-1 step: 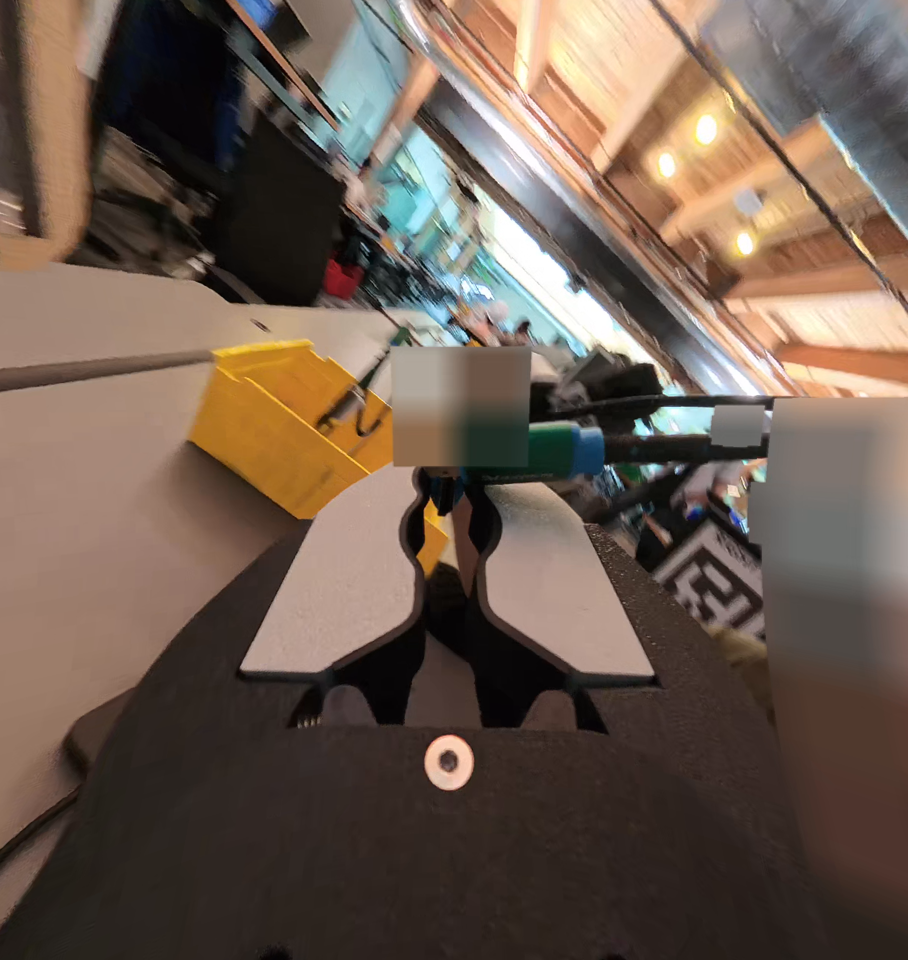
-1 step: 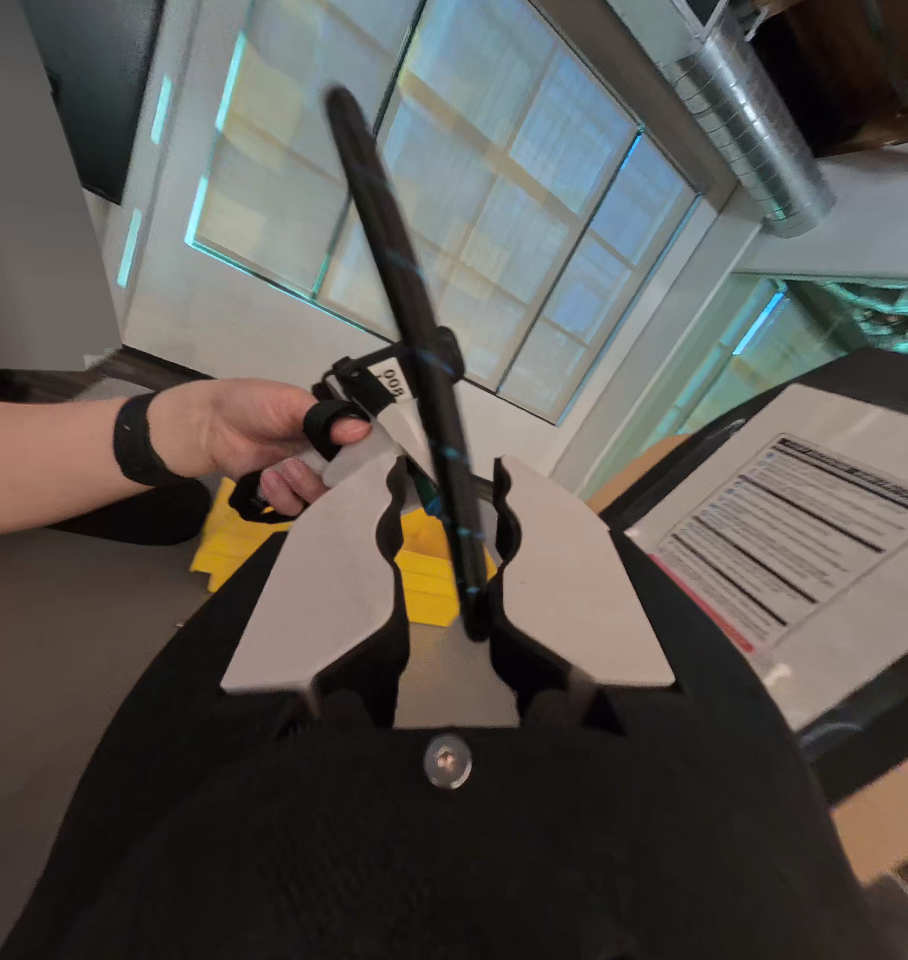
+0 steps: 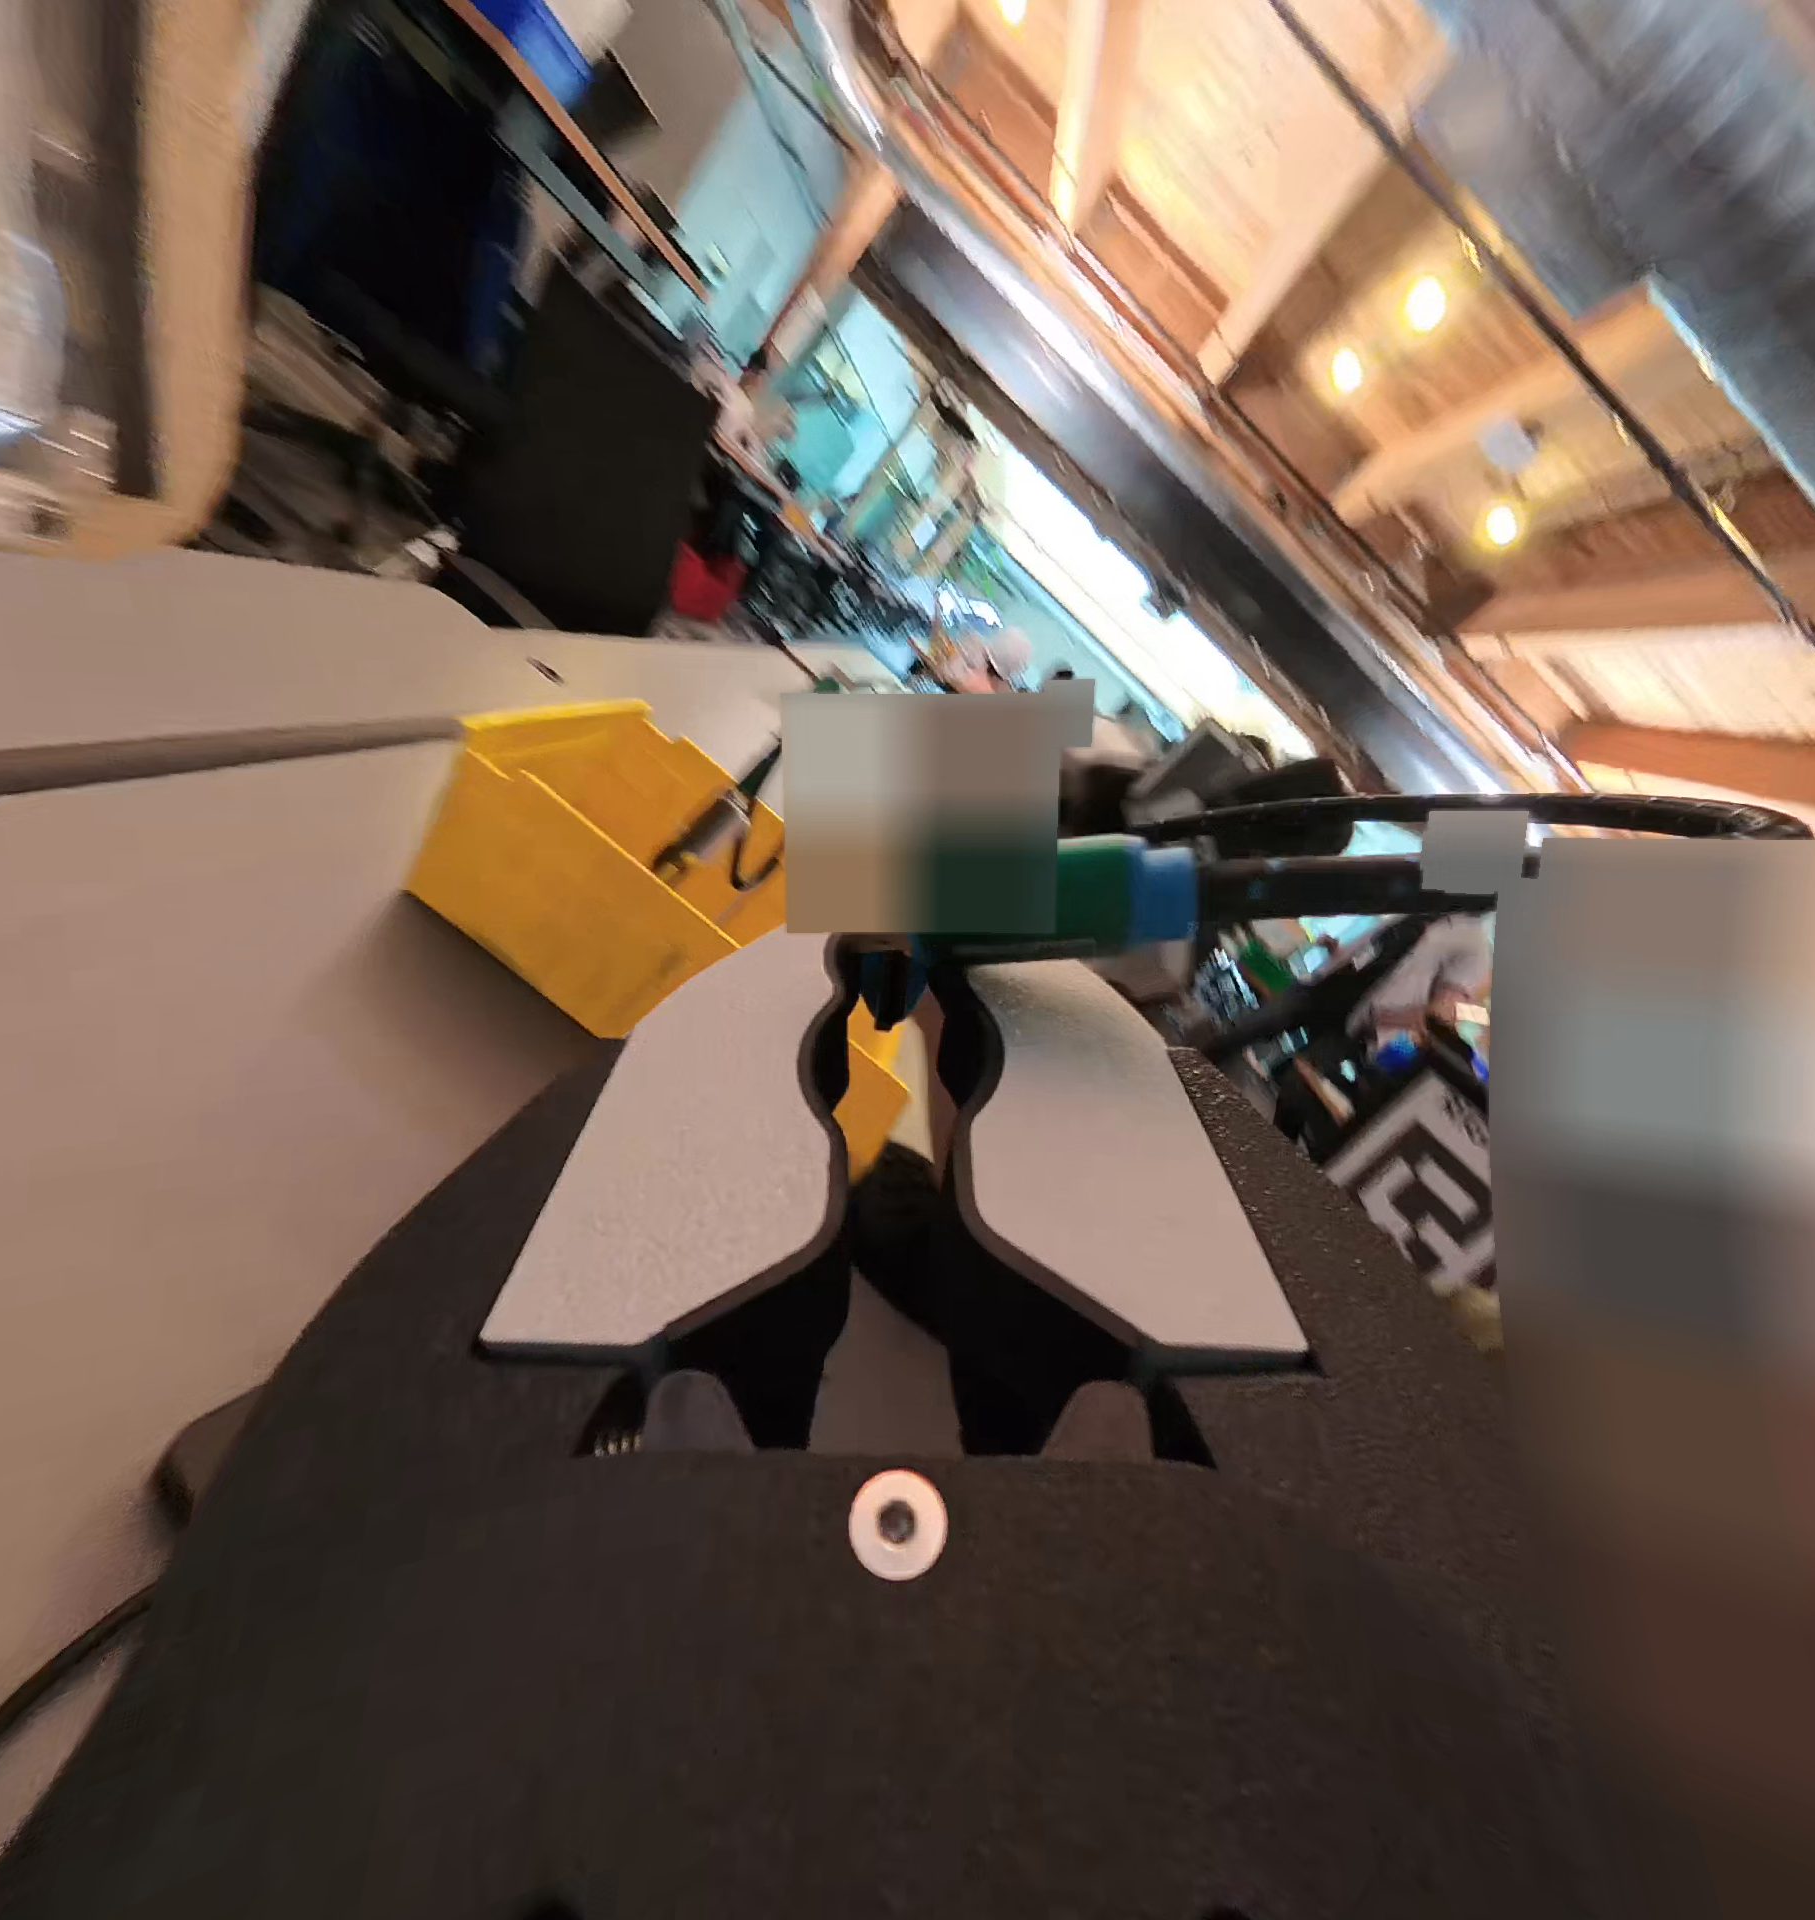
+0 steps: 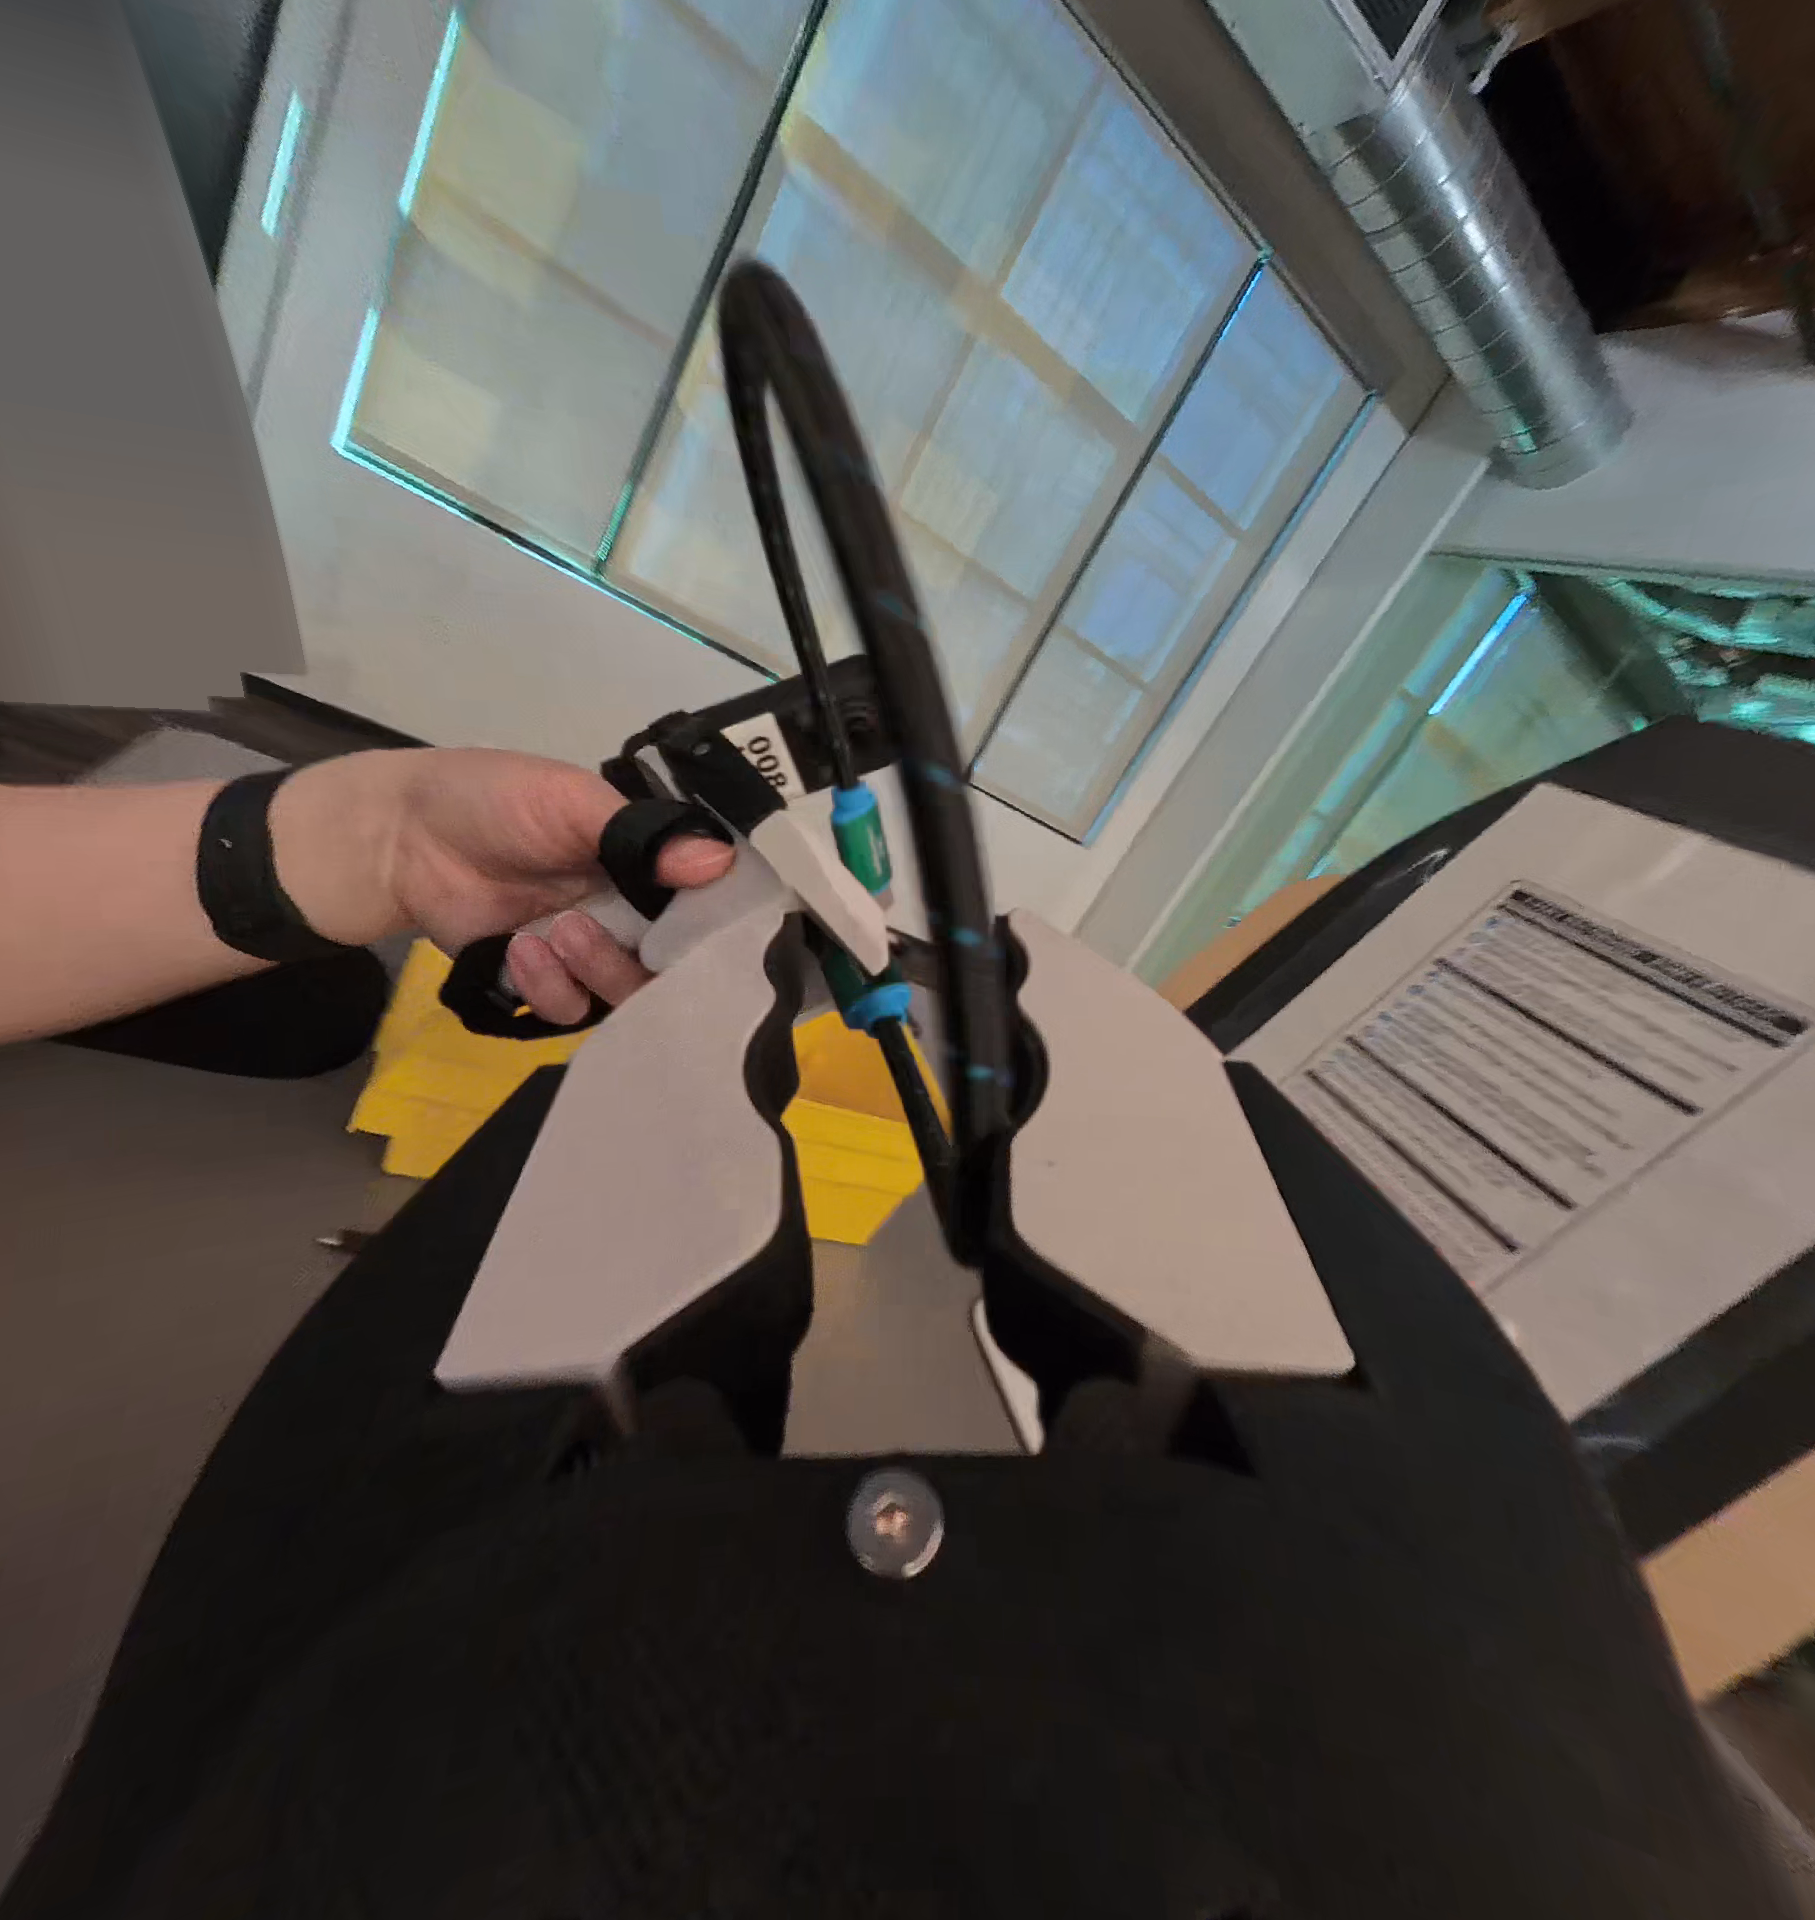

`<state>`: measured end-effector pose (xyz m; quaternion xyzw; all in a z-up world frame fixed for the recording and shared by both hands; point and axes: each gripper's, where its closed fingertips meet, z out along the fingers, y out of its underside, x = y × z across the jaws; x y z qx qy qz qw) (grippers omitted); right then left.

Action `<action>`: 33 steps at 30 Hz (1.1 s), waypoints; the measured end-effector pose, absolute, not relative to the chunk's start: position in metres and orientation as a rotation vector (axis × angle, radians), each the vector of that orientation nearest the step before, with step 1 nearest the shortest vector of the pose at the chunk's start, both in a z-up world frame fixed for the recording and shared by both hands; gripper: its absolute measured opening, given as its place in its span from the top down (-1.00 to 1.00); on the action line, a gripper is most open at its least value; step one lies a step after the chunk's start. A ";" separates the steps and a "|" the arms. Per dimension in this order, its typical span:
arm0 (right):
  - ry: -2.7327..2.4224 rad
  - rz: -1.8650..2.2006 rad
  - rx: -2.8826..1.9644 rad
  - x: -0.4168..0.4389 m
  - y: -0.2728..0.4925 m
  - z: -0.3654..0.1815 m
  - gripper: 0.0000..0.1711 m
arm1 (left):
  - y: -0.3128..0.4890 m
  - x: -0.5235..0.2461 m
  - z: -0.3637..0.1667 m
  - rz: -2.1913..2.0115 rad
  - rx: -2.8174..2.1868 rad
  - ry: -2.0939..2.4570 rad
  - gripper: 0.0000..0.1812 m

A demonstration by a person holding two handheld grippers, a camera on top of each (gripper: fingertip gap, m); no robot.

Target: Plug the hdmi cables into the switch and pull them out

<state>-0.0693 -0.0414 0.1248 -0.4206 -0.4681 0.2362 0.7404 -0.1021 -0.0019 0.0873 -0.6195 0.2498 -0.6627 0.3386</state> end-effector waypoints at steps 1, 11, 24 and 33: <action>-1.031 0.472 -0.915 -0.068 -0.044 0.129 0.57 | 0.003 -0.106 0.087 -1.717 -1.612 0.619 0.87; -1.056 -0.078 -0.859 -0.072 -0.083 0.170 0.50 | 0.029 -0.115 0.070 -1.358 -1.700 0.598 0.87; -1.280 -0.541 -1.191 -0.086 -0.024 0.081 0.62 | 0.036 -0.099 0.028 -0.628 -1.829 0.855 0.87; -1.254 -0.243 -1.366 -0.075 -0.007 0.064 0.91 | 0.028 -0.094 0.032 -0.497 -1.776 0.938 0.87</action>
